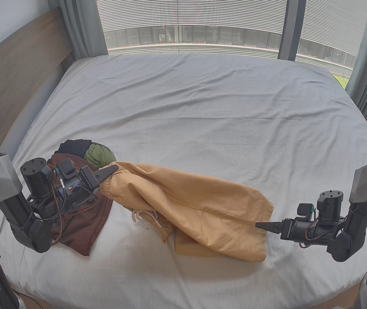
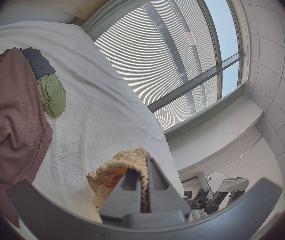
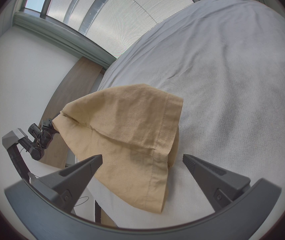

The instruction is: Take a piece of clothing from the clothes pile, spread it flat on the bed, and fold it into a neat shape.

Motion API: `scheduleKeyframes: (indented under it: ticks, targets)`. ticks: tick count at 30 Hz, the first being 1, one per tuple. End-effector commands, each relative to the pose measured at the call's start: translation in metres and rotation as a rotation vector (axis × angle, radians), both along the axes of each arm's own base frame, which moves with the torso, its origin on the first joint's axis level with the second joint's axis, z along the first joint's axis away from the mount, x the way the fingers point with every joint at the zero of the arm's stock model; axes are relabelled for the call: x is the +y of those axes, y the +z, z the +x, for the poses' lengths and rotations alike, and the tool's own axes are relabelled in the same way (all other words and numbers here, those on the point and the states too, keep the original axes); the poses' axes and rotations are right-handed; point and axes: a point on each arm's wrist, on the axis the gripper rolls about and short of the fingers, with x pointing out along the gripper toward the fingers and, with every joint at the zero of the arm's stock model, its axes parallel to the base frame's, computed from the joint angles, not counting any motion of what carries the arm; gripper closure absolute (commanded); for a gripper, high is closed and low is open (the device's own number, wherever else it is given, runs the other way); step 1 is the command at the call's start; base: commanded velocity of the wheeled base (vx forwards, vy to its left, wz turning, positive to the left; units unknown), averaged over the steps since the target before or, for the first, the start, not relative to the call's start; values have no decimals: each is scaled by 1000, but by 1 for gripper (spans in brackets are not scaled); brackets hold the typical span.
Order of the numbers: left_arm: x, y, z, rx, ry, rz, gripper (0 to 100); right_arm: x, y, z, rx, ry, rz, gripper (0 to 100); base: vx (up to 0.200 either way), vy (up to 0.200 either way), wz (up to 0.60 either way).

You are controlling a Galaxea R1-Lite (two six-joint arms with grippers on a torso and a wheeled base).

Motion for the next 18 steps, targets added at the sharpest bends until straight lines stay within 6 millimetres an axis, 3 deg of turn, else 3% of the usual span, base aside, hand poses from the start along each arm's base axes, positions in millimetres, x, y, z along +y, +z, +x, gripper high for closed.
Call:
scheduleKeyframes:
  ticks: [1,8,18]
  targets:
    - [0,-1,0,4,-1,0,100,6,-11,2,22,0,25,0,0,0,0]
    - [0,-1,0,4,-1,0,100,14,-23,2,10,14,45,0,0,0,0]
    - [0,-2,0,7,-1,0,100,20,-19,1,7,34,64,0,0,0,0]
